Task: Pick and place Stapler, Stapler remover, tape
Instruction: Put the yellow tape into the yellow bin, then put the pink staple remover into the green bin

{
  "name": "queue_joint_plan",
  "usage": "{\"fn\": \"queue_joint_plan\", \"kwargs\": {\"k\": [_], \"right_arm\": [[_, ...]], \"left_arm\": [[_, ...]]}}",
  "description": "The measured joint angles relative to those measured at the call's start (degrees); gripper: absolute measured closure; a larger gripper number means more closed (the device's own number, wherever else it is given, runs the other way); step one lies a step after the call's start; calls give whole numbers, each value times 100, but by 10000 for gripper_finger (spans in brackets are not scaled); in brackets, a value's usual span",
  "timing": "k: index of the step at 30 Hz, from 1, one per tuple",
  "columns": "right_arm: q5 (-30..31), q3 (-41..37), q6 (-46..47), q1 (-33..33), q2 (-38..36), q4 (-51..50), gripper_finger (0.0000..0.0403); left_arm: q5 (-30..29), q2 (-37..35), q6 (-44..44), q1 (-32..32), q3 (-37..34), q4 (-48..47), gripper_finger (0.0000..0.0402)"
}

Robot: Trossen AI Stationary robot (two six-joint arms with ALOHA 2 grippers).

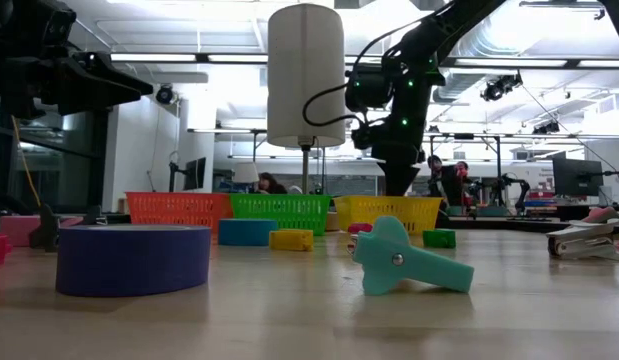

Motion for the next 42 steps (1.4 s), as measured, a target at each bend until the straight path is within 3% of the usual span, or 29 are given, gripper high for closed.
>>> {"fn": "queue_joint_plan", "kwargs": {"k": [7, 14, 19, 32, 42], "right_arm": [[185, 0, 181, 5, -34, -163, 213], [373, 0, 181, 13, -409, -95, 210], [147, 0, 454, 58, -810, -96, 210], [-32, 0, 733, 848, -1321, -152, 210], [-34, 0, 1429, 1536, -1325, -1304, 210]], "left_arm": [[0, 1, 0, 0, 0, -1, 195], [0, 1, 0, 0, 0, -1, 195], [0, 1, 0, 0, 0, 1, 195], [0, 0, 0, 0, 0, 1, 195], [0, 1, 0, 0, 0, 1, 195]]}}
